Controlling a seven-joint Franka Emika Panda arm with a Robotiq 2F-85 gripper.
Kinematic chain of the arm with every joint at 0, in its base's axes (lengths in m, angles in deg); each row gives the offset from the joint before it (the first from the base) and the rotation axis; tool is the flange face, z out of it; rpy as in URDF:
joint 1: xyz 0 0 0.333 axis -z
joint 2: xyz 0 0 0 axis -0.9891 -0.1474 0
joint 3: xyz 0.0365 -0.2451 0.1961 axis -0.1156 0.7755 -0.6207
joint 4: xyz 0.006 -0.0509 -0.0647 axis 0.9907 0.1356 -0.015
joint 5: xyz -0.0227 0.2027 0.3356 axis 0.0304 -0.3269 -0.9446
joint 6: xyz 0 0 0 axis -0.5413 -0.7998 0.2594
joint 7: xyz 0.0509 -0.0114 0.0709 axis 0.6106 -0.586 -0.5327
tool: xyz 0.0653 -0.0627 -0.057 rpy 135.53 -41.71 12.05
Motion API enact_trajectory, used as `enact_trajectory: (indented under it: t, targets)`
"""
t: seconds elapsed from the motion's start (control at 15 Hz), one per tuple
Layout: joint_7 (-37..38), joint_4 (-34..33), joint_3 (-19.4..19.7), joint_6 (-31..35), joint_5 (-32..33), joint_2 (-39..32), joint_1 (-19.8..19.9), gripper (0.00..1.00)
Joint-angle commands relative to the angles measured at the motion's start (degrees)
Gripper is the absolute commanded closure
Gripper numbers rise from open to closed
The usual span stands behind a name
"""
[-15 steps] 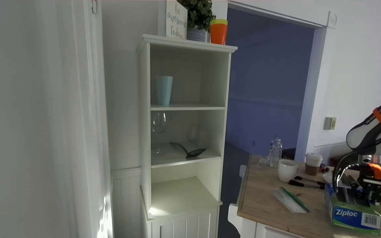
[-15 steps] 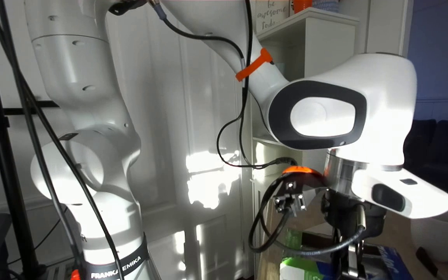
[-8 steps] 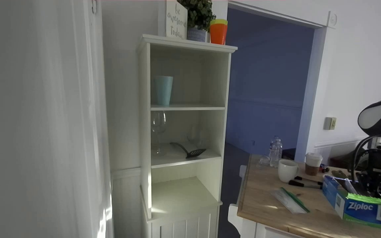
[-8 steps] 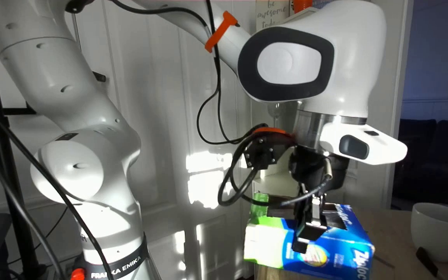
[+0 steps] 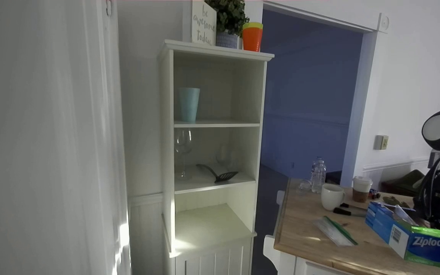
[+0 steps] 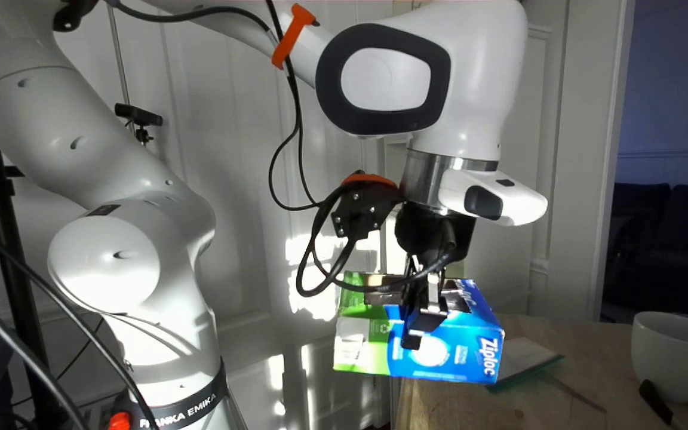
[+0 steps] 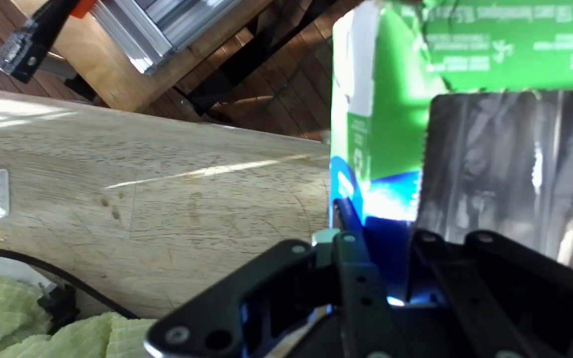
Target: Move the blue box forward
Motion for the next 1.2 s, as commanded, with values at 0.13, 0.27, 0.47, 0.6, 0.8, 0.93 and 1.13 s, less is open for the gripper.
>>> enact_trajectory:
  t: [0.13,0.27,0.47,0.6,0.8,0.93,1.13]
  targets:
    - [6.90,-3.02,-0.91,2.80,-13.55,0.31,-2.42,0.98]
    - [10.24,-4.45,-1.70,6.32,-17.69,-1.19,-3.17,0.98]
    - [16.99,-7.78,-3.52,12.08,-21.90,-5.03,-3.62,0.98]
    - [21.91,-10.48,-4.70,15.61,-23.64,-8.36,-3.59,0.98]
    - [30.30,-16.21,-6.10,19.04,-24.80,-14.56,-3.45,0.98]
    - [35.77,-20.75,-6.42,19.66,-25.48,-18.72,-3.54,0.98]
    - [43.07,-28.44,-5.64,18.33,-26.22,-24.57,-4.24,0.98]
